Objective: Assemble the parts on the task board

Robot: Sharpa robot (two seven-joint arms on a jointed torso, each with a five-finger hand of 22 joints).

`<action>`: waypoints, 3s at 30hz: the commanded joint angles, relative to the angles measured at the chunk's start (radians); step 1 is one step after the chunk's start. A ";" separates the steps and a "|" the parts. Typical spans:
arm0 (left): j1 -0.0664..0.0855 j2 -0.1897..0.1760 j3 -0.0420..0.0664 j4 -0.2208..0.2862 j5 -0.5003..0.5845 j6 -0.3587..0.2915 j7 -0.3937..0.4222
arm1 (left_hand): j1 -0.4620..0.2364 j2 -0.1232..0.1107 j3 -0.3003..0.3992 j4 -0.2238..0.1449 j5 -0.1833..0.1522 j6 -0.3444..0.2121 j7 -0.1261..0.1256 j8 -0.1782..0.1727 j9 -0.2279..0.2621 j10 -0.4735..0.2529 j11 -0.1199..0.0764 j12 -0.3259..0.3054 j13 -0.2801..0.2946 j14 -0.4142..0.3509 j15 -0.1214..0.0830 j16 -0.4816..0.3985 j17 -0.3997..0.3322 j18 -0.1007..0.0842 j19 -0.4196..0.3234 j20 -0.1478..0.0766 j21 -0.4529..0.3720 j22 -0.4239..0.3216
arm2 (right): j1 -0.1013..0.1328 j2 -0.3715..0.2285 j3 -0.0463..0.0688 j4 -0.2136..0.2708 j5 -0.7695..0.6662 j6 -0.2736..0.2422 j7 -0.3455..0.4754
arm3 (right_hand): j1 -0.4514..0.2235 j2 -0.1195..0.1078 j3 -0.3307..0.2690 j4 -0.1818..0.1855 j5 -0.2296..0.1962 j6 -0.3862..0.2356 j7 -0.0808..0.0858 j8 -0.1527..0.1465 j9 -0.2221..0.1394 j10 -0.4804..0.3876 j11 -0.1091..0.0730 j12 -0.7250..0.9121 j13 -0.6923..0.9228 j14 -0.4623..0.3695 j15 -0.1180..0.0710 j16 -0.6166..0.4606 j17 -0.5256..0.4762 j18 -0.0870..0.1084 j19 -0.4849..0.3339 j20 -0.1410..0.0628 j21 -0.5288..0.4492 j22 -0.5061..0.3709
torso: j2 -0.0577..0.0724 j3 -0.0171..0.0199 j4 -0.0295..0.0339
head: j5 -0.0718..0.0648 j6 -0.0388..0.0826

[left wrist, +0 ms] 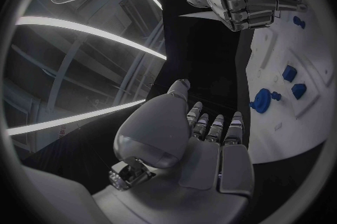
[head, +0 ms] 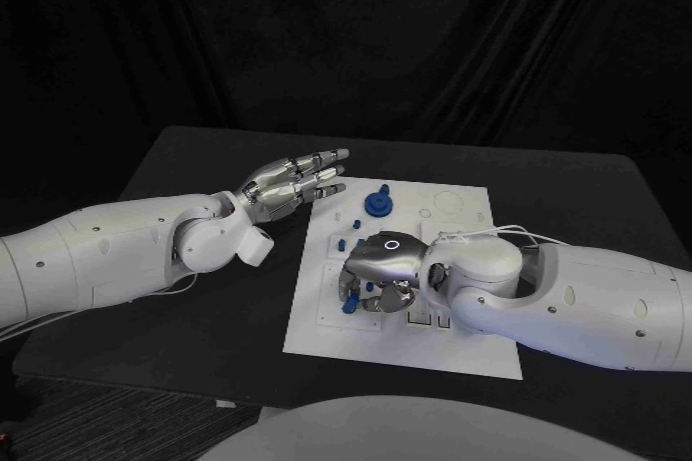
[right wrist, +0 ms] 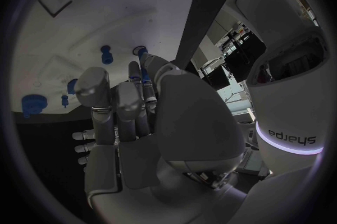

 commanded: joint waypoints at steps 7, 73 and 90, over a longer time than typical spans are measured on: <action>-0.003 0.002 0.001 0.000 0.001 0.019 0.007 | 0.001 0.013 0.004 -0.004 0.003 -0.004 0.002 0.003 0.000 -0.002 0.007 -0.003 0.000 0.001 0.006 -0.004 -0.001 0.009 -0.001 0.009 0.001 -0.002 | -0.002 -0.006 0.000 0.004 -0.009 -0.032 -0.010 | -0.006 0.023 -0.006 -0.010 -0.004 0.038 0.002 0.027 0.039 0.020 -0.005 0.013 0.003 0.003 -0.010 0.007 0.005 0.000 0.002 -0.012 0.010 0.119 | -0.001 -0.0002 0.0004 | 0.002 0.000; -0.016 0.007 0.001 -0.012 0.001 0.033 -0.006 | -0.002 0.016 0.006 -0.004 0.002 -0.006 0.003 0.003 -0.001 -0.001 0.008 -0.002 0.001 0.001 0.008 -0.004 -0.001 0.009 -0.001 0.010 0.001 -0.002 | 0.016 0.004 0.000 0.054 -0.365 0.023 -0.001 | -0.021 0.011 -0.013 -0.019 0.022 0.009 -0.005 0.016 0.055 0.003 -0.005 0.000 -0.005 -0.005 -0.012 -0.002 -0.005 0.001 -0.004 -0.013 0.004 0.118 | 0.000 0.0000 0.0002 | 0.011 0.000; -0.017 0.009 0.001 -0.013 0.001 0.040 -0.013 | -0.004 0.018 0.008 -0.004 0.002 -0.007 0.004 0.004 -0.001 -0.001 0.009 -0.002 0.001 0.001 0.010 -0.004 -0.001 0.009 -0.001 0.011 0.001 -0.002 | 0.014 0.000 0.000 0.062 -0.351 0.038 -0.008 | -0.021 0.011 -0.012 -0.020 0.022 0.011 -0.005 0.017 0.057 0.003 -0.005 -0.001 -0.005 -0.006 -0.016 -0.004 -0.008 0.002 -0.005 -0.015 0.002 0.117 | 0.000 -0.0005 0.0009 | 0.010 0.000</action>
